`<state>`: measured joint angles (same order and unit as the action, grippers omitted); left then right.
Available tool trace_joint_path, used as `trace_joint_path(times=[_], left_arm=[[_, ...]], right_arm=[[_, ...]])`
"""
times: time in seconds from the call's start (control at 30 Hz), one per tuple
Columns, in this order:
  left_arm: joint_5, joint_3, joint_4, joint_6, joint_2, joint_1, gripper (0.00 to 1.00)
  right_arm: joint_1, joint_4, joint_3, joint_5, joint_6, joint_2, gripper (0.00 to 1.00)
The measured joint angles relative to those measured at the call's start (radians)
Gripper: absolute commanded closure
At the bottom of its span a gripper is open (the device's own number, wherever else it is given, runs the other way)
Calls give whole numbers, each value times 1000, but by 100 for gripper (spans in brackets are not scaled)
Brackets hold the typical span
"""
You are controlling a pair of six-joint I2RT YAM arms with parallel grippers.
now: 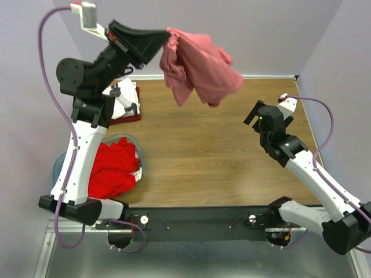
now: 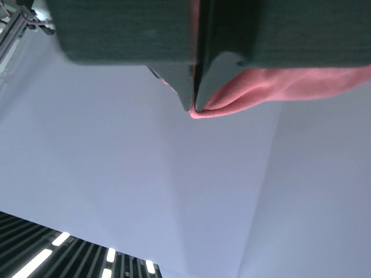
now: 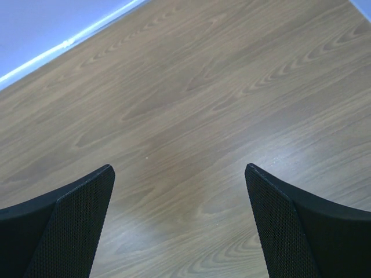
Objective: Fold and stack the t-shirts
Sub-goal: Move the tshirt to the center of the board, then flatten the tshirt out
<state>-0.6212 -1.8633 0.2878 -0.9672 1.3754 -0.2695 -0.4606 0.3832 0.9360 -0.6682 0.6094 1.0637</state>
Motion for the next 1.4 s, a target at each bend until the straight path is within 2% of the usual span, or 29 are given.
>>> trace_joint_path(times=[0.07,0.1,0.17,0.3,0.43,0.53,0.73,0.9,1.1,1.27,1.37,1.4], left_arm=[[-11,127,36,-8,-49,-8,32],[-5,225,26,-13,-87,-8,10],[16,386,-10,23,-127,-11,6],[145,673,-245,153,-97,-51,5],[287,875,-467,270,23,-110,6],[351,959,-579,330,39,-146,6],[456,919,-634,391,37,-227,7],[479,867,-634,412,53,-311,9],[479,874,-652,438,179,-322,10],[485,872,-684,457,248,-335,11],[517,855,-703,469,274,-352,15],[525,850,-706,471,278,-357,25]], right_arm=[[2,0,0,-11,0,-19,0],[3,0,0,-17,0,-27,0],[3,0,-1,-24,0,-42,0],[3,0,-13,-21,-8,-64,0],[3,0,-27,35,-26,-51,1],[4,0,-43,122,-27,3,1],[5,5,-90,229,51,172,1],[25,7,-90,264,65,312,2],[134,-2,-60,308,66,399,7],[164,-33,-57,380,44,437,10],[164,-61,-57,437,29,457,13],[164,-72,-57,455,23,464,15]])
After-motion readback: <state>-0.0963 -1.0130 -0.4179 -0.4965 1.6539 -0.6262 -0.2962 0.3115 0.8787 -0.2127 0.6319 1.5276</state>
